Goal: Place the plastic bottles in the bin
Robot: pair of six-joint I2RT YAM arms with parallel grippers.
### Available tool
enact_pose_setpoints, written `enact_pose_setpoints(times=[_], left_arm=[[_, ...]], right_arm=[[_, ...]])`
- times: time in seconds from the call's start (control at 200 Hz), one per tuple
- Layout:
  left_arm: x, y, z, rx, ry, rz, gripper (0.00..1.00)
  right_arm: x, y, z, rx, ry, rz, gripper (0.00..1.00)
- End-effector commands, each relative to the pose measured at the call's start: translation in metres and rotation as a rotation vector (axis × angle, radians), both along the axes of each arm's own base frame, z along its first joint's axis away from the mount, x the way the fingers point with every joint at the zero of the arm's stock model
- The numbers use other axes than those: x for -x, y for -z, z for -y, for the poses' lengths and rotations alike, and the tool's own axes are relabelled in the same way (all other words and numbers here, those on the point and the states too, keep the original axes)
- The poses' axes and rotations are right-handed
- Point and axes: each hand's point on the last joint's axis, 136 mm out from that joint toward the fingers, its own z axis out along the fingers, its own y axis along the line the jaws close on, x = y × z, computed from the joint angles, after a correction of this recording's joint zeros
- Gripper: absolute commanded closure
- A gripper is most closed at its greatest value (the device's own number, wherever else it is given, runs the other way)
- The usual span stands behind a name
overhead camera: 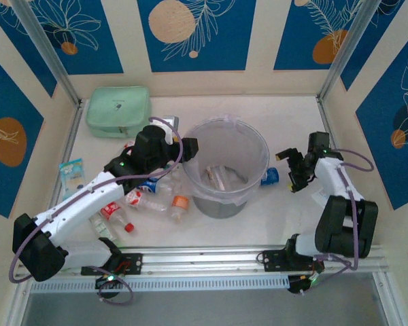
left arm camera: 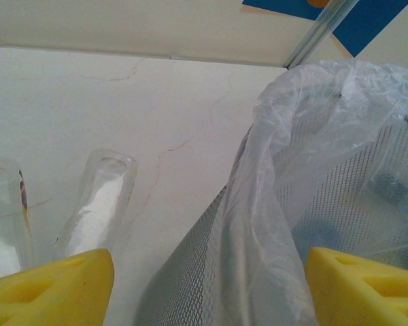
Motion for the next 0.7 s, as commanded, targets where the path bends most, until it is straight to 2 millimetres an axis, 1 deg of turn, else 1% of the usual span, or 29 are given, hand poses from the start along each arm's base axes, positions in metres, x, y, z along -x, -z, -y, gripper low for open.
enact_pose_setpoints(times=[0.0, 0.145, 0.23, 0.34, 0.44, 0.545, 0.605, 0.695], left_arm=[[0.001, 0.001, 0.007, -0.011, 0.030, -0.002, 0.25], [0.001, 0.004, 0.005, -0.018, 0.017, -0.008, 0.25], [0.000, 0.004, 0.006, -0.014, 0.018, -0.008, 0.24], [-0.001, 0.003, 0.009, -0.011, 0.027, -0.010, 0.24], [-0.002, 0.003, 0.009, -0.019, 0.026, -0.010, 0.24], [-0.003, 0.003, 0.008, -0.023, 0.021, -0.007, 0.23], [-0.002, 0.004, 0.008, -0.024, 0.022, -0.009, 0.23], [-0.003, 0.005, 0.009, -0.025, 0.022, -0.012, 0.23]], right_arm=[[-0.009, 0.019, -0.011, -0.085, 0.032, -0.012, 0.01], [-0.013, 0.045, -0.020, -0.125, 0.022, -0.057, 0.01], [-0.015, 0.053, -0.024, -0.148, 0.009, -0.070, 0.01], [-0.012, 0.059, -0.024, -0.147, 0.011, -0.086, 0.00], [-0.011, 0.060, -0.023, -0.140, 0.009, -0.089, 0.03], [-0.011, 0.057, -0.022, -0.131, 0.003, -0.087, 0.10], [-0.011, 0.053, -0.021, -0.127, -0.003, -0.080, 0.14], [-0.012, 0.040, -0.018, -0.112, -0.015, -0.056, 0.19]])
